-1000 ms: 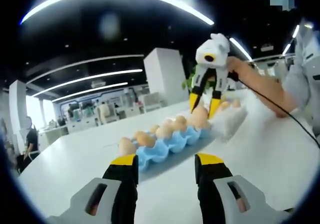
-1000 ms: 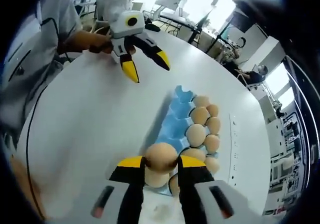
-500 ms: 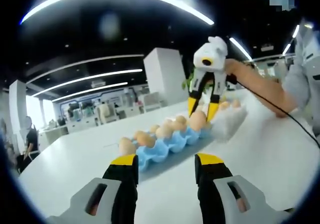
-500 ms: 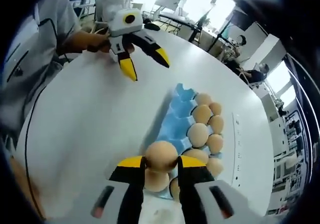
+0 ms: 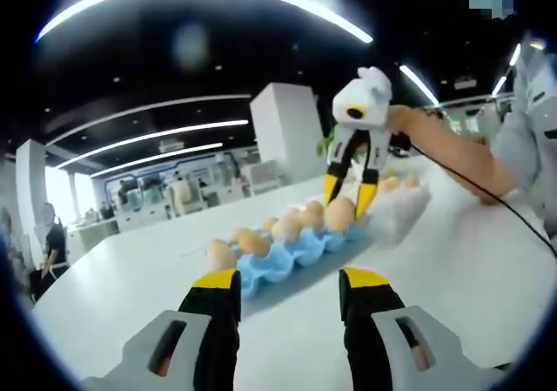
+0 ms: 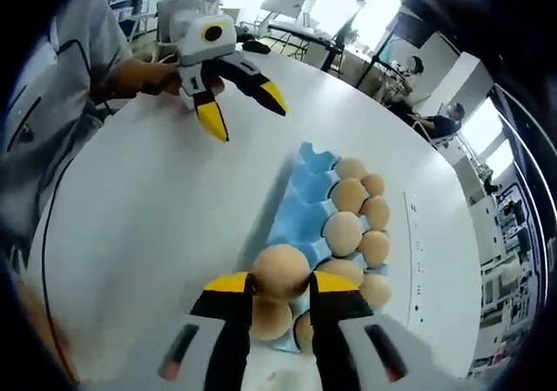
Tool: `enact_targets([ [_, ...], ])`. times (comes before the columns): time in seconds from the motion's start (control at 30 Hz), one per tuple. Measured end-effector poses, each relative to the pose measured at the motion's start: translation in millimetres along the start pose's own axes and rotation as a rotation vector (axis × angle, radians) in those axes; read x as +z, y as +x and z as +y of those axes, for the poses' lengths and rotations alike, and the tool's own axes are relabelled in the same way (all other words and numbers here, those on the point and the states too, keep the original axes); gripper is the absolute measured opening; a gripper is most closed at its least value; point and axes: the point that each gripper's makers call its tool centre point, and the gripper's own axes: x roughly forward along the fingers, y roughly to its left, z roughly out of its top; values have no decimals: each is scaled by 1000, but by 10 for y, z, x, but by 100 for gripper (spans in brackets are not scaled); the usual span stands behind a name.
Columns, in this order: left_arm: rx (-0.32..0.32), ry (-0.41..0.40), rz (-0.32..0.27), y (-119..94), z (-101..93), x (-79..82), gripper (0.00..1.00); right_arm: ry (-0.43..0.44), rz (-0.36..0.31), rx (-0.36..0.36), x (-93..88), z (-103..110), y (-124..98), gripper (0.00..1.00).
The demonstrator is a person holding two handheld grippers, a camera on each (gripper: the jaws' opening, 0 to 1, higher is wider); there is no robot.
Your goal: Pick up the eggs on the table and place them into the egg tray on the table
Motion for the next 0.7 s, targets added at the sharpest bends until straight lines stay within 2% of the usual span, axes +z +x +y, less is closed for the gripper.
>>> enact_targets([
  [0.5, -1, 0, 3, 5, -3, -16, 45, 45, 5, -5, 4, -36, 63, 27],
  [0.63, -2, 0, 2, 6, -8, -14, 45, 53, 63, -27, -97, -73, 84, 27],
  [0.67, -3, -1, 3, 6, -8, -16, 45, 113, 85, -21, -139, -69, 76, 22],
  [0.7, -2, -1, 2, 6, -8, -16, 45, 124, 88, 7, -147, -22, 85, 11],
])
